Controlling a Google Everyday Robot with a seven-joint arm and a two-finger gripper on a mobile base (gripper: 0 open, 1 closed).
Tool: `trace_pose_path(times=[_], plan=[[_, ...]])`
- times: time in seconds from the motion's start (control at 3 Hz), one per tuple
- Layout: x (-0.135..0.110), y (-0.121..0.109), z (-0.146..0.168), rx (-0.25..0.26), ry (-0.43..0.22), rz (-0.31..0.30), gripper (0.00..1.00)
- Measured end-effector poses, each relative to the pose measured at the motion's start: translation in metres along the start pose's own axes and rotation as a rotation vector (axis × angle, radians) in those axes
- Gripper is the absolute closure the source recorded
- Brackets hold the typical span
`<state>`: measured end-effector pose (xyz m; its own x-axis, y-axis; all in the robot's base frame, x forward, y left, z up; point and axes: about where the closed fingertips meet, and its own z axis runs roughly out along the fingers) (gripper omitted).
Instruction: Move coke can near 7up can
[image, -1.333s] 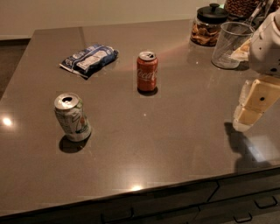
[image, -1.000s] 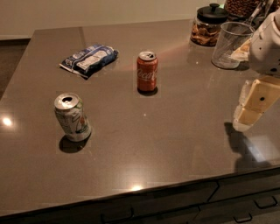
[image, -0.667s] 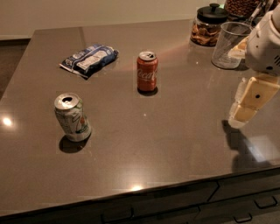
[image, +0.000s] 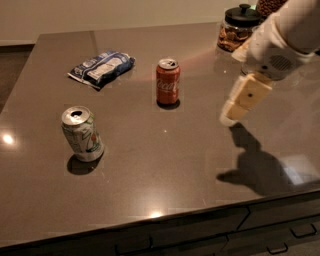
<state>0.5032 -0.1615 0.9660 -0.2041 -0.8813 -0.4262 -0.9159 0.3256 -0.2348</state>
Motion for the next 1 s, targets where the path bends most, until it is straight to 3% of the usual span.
trace_pose_path(times=[0.33, 1.0], plan=[[-0.019, -0.015, 0.02, 0.011, -0.024, 0.058, 0.0], [-0.068, -0.051, 0.061, 0.027, -0.166, 0.18, 0.0]])
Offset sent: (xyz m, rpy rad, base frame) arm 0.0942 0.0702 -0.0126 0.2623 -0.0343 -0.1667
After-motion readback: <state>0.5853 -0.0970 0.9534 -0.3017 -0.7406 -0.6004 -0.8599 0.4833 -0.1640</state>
